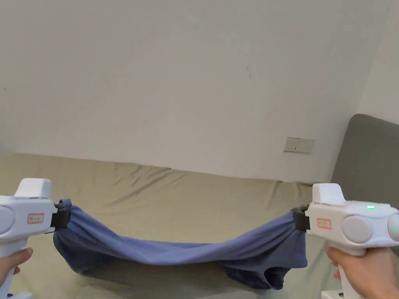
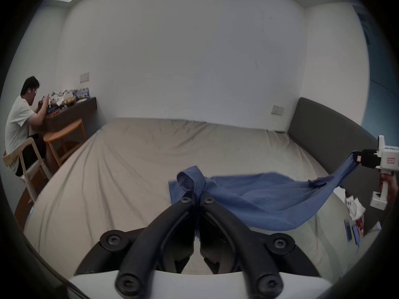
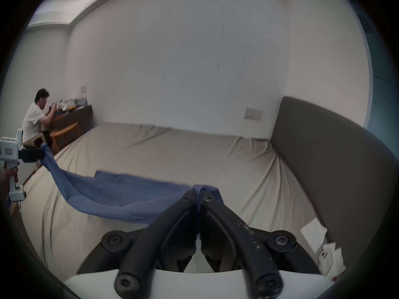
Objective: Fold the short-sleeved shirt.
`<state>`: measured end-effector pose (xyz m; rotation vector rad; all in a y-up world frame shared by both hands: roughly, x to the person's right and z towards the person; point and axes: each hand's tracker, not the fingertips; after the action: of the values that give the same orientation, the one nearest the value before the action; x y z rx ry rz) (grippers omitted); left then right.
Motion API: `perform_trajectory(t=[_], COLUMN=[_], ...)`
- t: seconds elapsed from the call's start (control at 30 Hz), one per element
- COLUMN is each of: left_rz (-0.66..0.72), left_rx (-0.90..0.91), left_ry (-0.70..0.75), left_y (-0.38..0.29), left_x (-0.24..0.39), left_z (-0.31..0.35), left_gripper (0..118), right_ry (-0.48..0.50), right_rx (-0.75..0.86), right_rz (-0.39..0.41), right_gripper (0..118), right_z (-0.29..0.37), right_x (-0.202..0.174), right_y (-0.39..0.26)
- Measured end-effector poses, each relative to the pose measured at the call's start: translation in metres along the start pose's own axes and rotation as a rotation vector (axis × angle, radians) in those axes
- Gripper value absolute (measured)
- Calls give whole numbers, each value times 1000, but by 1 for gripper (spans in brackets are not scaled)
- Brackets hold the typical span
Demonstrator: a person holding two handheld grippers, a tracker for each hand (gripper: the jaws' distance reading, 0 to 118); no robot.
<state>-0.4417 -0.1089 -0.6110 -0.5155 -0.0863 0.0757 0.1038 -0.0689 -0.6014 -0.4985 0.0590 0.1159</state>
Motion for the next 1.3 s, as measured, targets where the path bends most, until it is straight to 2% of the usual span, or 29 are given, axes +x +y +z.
perform_trajectory(t=[0.23, 0.33, 0.47, 0.6, 0.77, 0.87, 0.9, 1.03, 1.13, 1.17, 1.2, 1.23, 1.27, 1.3], left_rz=[30, -26, -21, 8, -28, 20, 9, -39, -50, -45, -40, -53, -70, -55], left_rx=[-78, -114, -178, -177, -234, -248, -264, -308, -337, -343, -348, -365, -382, -384], left_ry=[-62, -61, -78, -68, -56, -60, -64, -58, -53, -55, -57, -41, -13, 5], left_y=[-125, -179, -230, -255, -281, -299, -305, -328, -341, -345, -348, -350, -354, -357], left_x=[-1, -6, -12, -25, -36, -36, -35, -30, -30, -31, -31, -31, -32, -35], left_z=[56, 80, 112, 144, 167, 178, 177, 176, 174, 173, 170, 169, 168, 167], left_gripper=[2, 2, 2, 2, 2, 2, 2, 2, 3, 8, 29, 59, 87, 113], right_ry=[95, 93, 96, 92, 103, 115, 108, 104, 96, 99, 109, 107, 92, 87], right_rx=[-120, -151, -186, -196, -263, -292, -303, -354, -413, -409, -423, -426, -423, -430], right_rz=[-24, -5, -45, -59, -79, -90, -76, -112, -104, -109, -112, -106, -97, -94], right_gripper=[2, 2, 2, 2, 2, 2, 2, 2, 2, 2, 3, 3, 9, 26], right_z=[59, 89, 124, 157, 185, 201, 204, 203, 196, 193, 190, 188, 186, 185], right_x=[-11, -15, -16, -14, -8, -13, -15, -16, -16, -15, -15, -16, -17, -16], right_y=[-147, -201, -258, -289, -319, -338, -346, -370, -383, -387, -390, -392, -393, -392])
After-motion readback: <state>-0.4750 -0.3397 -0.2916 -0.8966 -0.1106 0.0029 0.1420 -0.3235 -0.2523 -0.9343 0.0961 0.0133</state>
